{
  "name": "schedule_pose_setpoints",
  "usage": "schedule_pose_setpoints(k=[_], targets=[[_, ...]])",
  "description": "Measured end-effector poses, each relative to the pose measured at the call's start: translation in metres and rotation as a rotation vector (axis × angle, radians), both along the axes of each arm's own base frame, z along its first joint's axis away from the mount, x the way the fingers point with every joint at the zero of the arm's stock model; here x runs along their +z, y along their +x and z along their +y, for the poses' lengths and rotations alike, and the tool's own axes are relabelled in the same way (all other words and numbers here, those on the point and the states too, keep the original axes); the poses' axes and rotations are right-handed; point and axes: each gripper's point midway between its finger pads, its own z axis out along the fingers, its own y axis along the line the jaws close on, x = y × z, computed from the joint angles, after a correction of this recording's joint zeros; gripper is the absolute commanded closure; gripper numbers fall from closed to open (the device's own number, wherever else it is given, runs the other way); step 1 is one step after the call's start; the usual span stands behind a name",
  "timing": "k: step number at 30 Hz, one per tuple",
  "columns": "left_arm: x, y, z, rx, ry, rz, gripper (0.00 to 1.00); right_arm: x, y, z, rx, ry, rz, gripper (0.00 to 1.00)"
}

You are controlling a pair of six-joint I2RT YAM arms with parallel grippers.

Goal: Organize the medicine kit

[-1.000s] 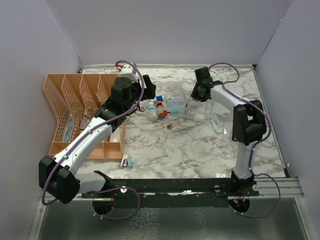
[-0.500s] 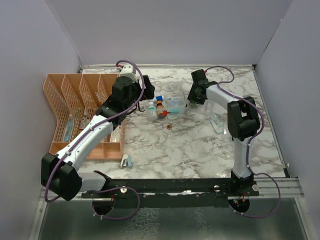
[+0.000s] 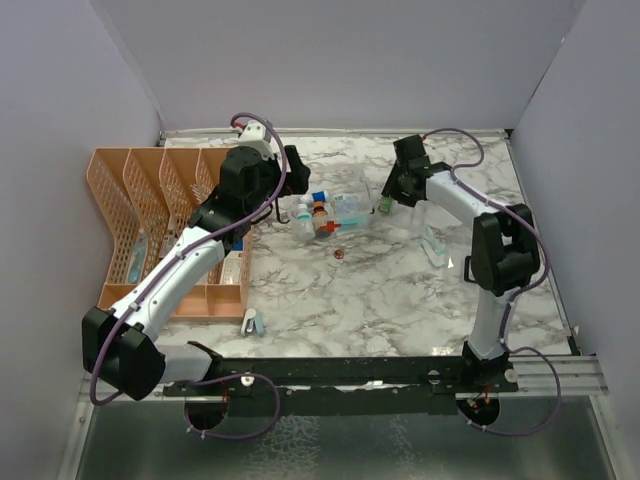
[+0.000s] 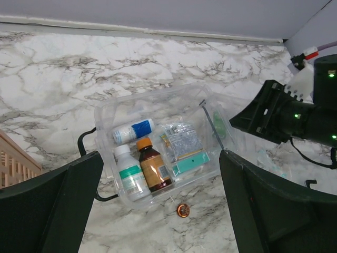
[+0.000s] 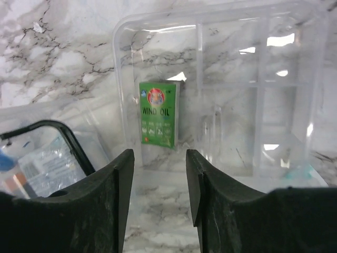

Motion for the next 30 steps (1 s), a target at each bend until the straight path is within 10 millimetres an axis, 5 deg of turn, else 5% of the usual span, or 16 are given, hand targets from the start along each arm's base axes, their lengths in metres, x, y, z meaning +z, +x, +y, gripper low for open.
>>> schedule_pose_setpoints(k=[7,19,23,30], targets=[[-0.004,-0.003,-0.002,-0.039,0.030,0.003,0.01,0.033,-0.040,-0.019,-0.010,0.015,-0.036,0.59],[-0.007,-0.010,-0.007,-0.096,0.043,0.006,0.01,-0.018,-0.129,-0.010,0.141,0.114,0.182,0.50],[-0.006,-0.011,-0.010,-0.109,0.030,0.006,0.01,-0.025,-0.138,-0.006,0.165,0.135,0.214,0.49],[-0.006,-0.013,-0.013,-0.126,0.022,0.009,0.01,-0.034,-0.124,-0.012,0.194,0.069,0.197,0.48]])
